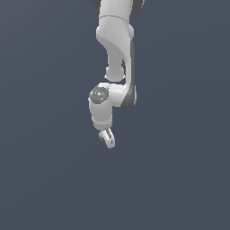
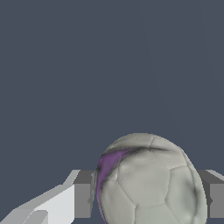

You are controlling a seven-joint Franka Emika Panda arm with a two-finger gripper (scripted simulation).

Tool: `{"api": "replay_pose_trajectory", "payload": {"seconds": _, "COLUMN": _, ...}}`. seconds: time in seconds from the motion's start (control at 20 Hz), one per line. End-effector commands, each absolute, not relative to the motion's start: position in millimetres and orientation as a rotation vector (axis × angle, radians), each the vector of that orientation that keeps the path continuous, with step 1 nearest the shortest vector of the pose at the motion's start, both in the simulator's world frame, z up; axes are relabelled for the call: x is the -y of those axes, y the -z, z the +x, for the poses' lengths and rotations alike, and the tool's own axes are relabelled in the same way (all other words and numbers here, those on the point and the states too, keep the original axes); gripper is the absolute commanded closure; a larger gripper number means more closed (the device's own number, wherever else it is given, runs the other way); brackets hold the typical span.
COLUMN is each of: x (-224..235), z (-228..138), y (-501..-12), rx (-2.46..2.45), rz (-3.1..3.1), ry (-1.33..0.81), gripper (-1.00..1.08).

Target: Pick up the object and move it to a goal position.

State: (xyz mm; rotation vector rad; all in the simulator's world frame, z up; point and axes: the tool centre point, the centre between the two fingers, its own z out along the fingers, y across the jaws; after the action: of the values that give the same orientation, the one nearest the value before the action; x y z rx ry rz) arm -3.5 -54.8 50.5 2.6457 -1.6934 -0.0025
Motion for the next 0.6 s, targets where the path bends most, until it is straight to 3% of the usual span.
{"api": "replay_pose_trajectory", "payload": {"seconds": 0.0, "x": 57.4, "z": -1.9, "y": -63.4, "rx": 1.695, "rz": 2.646, "ry": -0.001, "gripper": 1.08}}
{"api": "replay_pose_trajectory", "payload": {"seconds": 0.55, "x": 77.7, "z": 4.8, "y": -162.1, "rx": 1.697, "rz": 2.644, "ry": 0.000, "gripper": 1.08}}
